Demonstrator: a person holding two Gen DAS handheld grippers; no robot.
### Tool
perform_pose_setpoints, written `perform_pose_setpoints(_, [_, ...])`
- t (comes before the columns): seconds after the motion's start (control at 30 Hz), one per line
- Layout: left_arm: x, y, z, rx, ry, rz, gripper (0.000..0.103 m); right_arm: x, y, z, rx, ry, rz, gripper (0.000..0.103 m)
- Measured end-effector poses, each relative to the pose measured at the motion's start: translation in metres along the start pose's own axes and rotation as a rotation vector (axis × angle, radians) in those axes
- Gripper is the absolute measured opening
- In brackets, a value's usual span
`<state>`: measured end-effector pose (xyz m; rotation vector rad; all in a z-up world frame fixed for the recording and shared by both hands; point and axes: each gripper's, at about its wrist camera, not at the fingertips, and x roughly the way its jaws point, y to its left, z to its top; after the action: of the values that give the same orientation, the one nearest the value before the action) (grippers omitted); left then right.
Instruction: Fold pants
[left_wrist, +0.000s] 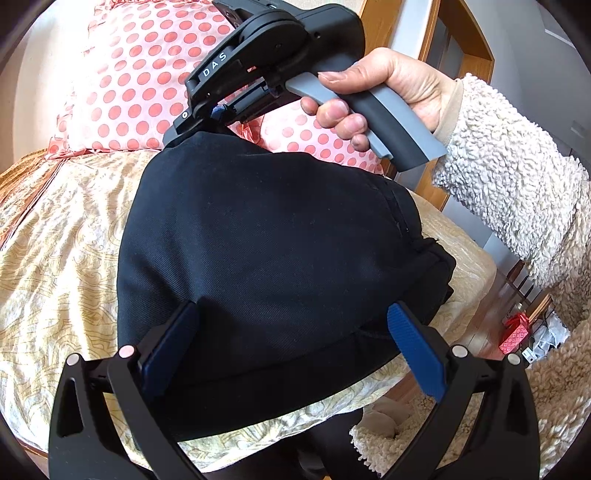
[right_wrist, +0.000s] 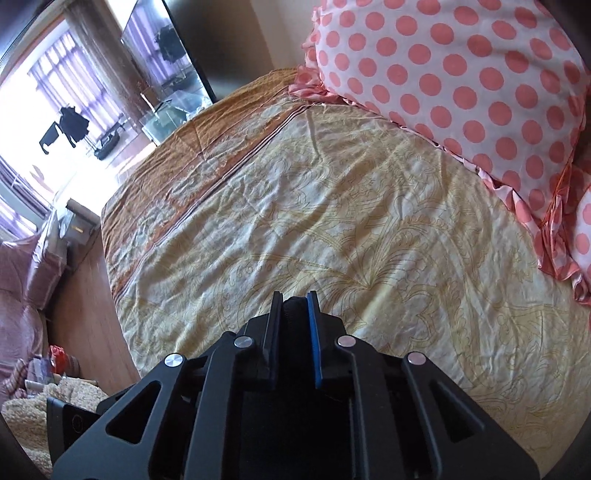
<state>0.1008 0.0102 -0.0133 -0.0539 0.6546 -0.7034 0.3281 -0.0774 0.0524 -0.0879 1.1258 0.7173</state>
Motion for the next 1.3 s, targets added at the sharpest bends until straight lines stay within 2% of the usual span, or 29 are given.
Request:
perform_pose_setpoints(0.23, [-0.001,-0.001,0.0,-0.009,-0.004,0.012,0.101,0.002,-0.031,-0.003,0.146,-0.073,0.106,0.012])
perform_pose_setpoints(0.47, [-0.003,-0.003,-0.002,-0.01,-0.007,0.027,0.101,0.012,-0.047,-0.003,0.248,-0.14,0.157,0.008])
perform_pose_setpoints(0.5, [-0.003,-0.004,-0.002,-0.009,-0.008,0.03,0.101,0.01,-0.05,-0.003,0.261,-0.163,0.153,0.004])
perform_pose_setpoints(0.57, [-0.004,-0.005,-0.003,-0.003,-0.006,0.037,0.101,0.015,-0.055,-0.005,0.295,-0.163,0.142,0.003])
perform_pose_setpoints(0.63, [-0.004,-0.004,-0.001,-0.019,-0.005,0.03,0.101,0.02,-0.049,-0.008,0.254,-0.151,0.103,0.004])
perform_pose_setpoints(0.73, [-0.009,0.001,0.002,-0.054,-0.008,0.009,0.101,0.003,-0.045,-0.01,0.256,-0.189,0.097,0.004])
perform_pose_setpoints(0.77, [-0.012,0.003,0.004,-0.071,-0.009,-0.002,0.101,-0.006,-0.046,-0.011,0.264,-0.206,0.09,0.009])
perform_pose_setpoints(0.83, [-0.018,0.009,0.007,-0.109,-0.012,-0.013,0.101,-0.03,-0.045,-0.015,0.253,-0.269,0.05,0.032])
perform_pose_setpoints(0.87, [-0.021,0.013,0.01,-0.13,-0.018,-0.012,0.101,-0.046,-0.042,-0.022,0.234,-0.312,0.019,0.055])
perform_pose_setpoints(0.9, [-0.024,0.016,0.013,-0.145,-0.022,-0.008,0.101,-0.056,-0.038,-0.026,0.216,-0.338,0.008,0.064])
perform_pose_setpoints(1.03, [-0.036,0.022,0.033,-0.163,-0.077,0.005,0.101,-0.091,-0.026,-0.069,0.179,-0.405,0.0,0.063])
perform_pose_setpoints(1.13, [-0.035,0.021,0.06,-0.132,-0.108,0.026,0.101,-0.112,-0.028,-0.122,0.222,-0.465,0.018,0.063])
perform_pose_setpoints(1.17, [-0.031,0.021,0.07,-0.123,-0.105,0.041,0.101,-0.116,-0.03,-0.14,0.242,-0.481,0.014,0.063])
perform_pose_setpoints(1.23, [-0.022,0.021,0.09,-0.123,-0.093,0.024,0.101,-0.123,-0.032,-0.169,0.278,-0.504,-0.013,0.063])
perform_pose_setpoints(1.3, [-0.008,0.018,0.108,-0.126,-0.052,0.058,0.101,-0.127,-0.036,-0.194,0.326,-0.531,-0.048,0.063])
